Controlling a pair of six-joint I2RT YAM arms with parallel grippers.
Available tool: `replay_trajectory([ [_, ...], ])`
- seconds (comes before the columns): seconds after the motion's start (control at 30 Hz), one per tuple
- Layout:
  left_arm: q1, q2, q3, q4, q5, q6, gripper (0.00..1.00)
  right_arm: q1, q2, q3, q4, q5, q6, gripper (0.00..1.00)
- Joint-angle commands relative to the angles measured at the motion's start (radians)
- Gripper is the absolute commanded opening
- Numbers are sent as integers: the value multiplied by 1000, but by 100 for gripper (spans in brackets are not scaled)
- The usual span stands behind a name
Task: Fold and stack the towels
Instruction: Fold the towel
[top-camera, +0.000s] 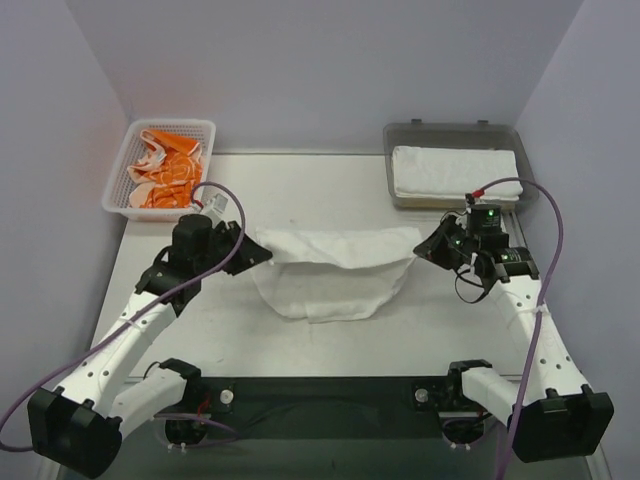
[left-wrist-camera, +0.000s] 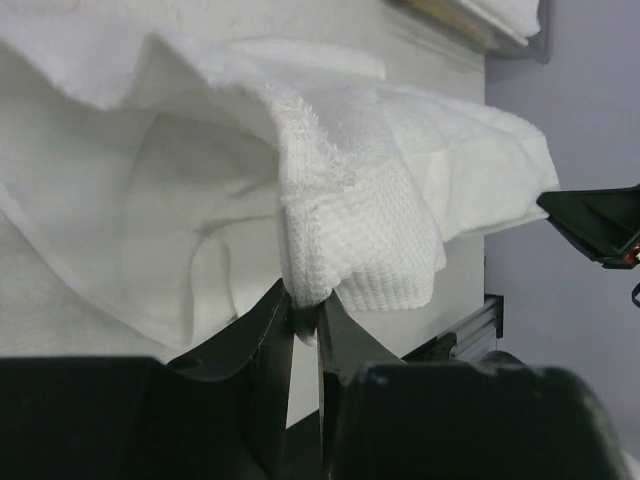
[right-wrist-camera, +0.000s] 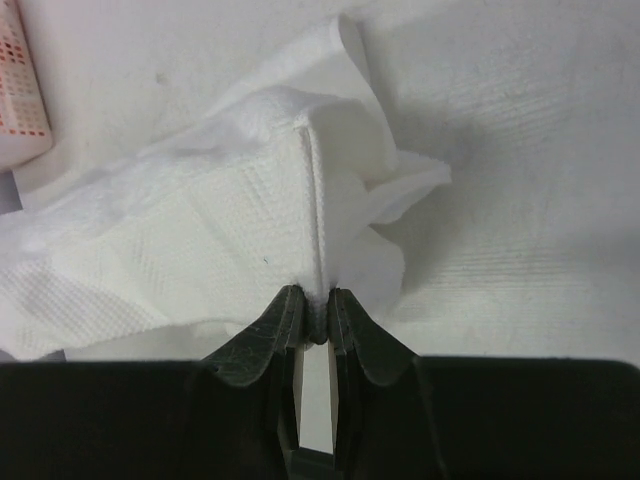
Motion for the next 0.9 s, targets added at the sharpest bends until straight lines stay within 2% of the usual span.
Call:
replay_trajectory([
  [0.0, 3, -7, -108, 53, 97, -46, 0, -7, -1, -66, -57, -9, 1, 0],
  [0.1, 3, -7, -168, 76, 86, -47, 0, -5, -21, -155, -60, 6, 24, 0],
  [0.3, 5, -16, -223, 61, 103, -18, 0, 16, -116, -311, -190, 28, 31, 0],
  [0.43, 31, -15, -233, 26, 69, 23, 0, 115, -237, -423, -247, 51, 108, 0],
  [0.5, 55, 11, -225, 27, 78, 43, 0, 206, -282, -462, -259, 66, 174, 0],
  [0.6, 107, 71, -159, 24, 94, 86, 0, 258, -304, -474, -255, 77, 221, 0],
  [0.73, 141, 146, 6, -14, 84, 143, 0, 263, -267, -375, -255, 89, 179, 0],
  [0.87, 163, 259, 174, -14, 78, 176, 0, 263, -137, -243, -252, 151, 117, 12],
])
